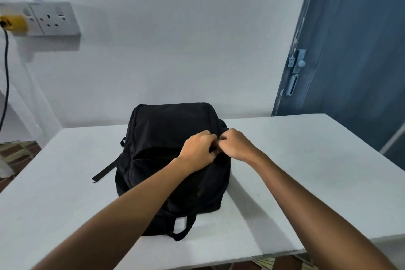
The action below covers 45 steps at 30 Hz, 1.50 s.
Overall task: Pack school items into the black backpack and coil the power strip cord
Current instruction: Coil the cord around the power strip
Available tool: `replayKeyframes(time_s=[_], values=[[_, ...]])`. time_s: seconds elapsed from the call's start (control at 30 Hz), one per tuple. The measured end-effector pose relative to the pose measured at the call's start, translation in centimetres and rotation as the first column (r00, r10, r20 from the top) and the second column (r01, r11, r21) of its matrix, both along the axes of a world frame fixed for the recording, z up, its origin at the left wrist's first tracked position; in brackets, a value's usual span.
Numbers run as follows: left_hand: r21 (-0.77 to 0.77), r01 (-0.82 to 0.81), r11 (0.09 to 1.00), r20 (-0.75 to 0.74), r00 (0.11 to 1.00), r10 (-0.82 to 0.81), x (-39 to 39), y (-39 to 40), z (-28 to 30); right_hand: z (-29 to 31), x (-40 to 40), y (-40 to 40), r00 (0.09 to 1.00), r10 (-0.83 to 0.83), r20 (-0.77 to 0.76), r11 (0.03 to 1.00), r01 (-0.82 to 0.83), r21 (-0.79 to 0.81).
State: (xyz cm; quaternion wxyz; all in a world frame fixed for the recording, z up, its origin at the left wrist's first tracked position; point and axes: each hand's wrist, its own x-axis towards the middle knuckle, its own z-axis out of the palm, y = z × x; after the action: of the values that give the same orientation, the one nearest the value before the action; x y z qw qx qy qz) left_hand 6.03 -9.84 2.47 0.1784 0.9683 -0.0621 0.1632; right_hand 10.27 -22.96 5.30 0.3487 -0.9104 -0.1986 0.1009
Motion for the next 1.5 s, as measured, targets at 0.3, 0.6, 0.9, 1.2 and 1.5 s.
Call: replayKeyframes(time_s=[0.3,0.6,0.9,1.2,1.5], values=[[-0.344,-0.286,0.894,-0.123,0.958,0.259,0.2,-0.3,1.2,-1.3,1.4,-1.0,0.996,0.083,0.014,0.98,-0.085,0.179],[-0.127,-0.294,0.947,-0.13,0.952,0.278,-1.5,0.7,1.6,-3.4,2.0,0.3,0.912,0.201,0.358,0.973,-0.143,-0.183],[0.159,-0.522,0.838,-0.366,0.757,0.541,-9.4,14.9,5.4,-4.8,4.0,-0.8,0.975,0.141,0.17,0.99,-0.136,-0.041],[0.056,-0.543,0.838,-0.067,0.836,0.545,-10.7,14.3,3.7,-5.5,3.3,-2.0,0.995,-0.087,0.043,0.922,0.064,0.383],[0.116,0.213,0.97,-0.032,0.977,-0.211,-2.1,0.8,1.5,-8.3,2.0,-1.7,0.971,-0.217,0.102,0.956,0.19,0.223]])
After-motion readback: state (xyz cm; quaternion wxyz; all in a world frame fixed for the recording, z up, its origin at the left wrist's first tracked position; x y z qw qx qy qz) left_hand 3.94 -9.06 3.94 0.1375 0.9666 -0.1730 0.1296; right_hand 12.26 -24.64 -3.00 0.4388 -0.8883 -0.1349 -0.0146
